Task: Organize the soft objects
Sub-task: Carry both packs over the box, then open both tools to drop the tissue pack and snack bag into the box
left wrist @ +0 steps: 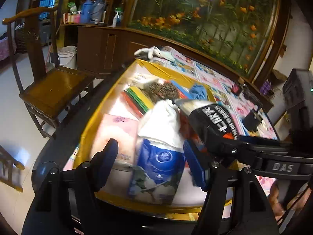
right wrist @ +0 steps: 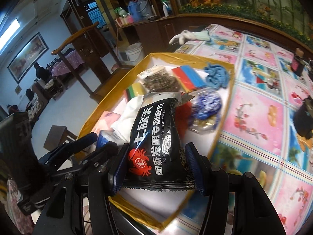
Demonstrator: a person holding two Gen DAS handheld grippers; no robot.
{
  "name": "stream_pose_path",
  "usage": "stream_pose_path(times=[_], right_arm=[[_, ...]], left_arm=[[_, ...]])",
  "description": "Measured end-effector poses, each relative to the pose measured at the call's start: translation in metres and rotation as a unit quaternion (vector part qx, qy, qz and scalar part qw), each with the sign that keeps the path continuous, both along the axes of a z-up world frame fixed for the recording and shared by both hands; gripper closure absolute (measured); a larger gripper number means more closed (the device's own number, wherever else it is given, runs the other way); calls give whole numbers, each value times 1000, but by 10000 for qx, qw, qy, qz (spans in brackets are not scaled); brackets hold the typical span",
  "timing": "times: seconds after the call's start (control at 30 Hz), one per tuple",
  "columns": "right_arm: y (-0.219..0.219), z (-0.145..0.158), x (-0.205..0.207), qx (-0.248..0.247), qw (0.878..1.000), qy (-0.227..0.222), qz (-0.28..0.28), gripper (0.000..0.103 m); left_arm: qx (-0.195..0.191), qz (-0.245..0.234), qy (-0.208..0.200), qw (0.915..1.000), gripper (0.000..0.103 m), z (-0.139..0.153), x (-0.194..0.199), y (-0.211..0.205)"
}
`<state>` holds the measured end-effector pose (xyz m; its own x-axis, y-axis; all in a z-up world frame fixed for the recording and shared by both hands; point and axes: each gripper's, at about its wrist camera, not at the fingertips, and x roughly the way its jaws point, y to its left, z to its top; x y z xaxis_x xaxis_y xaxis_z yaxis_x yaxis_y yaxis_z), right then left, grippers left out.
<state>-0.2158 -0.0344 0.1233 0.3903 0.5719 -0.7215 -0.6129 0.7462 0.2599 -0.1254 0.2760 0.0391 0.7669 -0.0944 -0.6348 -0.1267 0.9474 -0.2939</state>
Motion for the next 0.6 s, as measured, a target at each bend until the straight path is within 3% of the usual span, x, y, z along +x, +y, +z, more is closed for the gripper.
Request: stream_pose_path(times=[0.1, 0.3, 0.47, 0.6], right_arm=[[13, -5, 12, 34, 9999, 153, 46, 46], [38, -27, 31, -43, 9990, 445, 37, 46], [44, -33, 33, -208, 9990, 404, -39, 45], [35, -21, 24, -122, 9997, 159, -102, 35]], left_arm=[[-57, 175, -124, 9998, 34, 5, -6, 9], [628, 591, -208, 9961, 28, 17, -10, 4], [1103, 817, -169, 9904, 27, 19, -11, -1], [1267, 810, -167, 9885, 27, 22, -14, -6]])
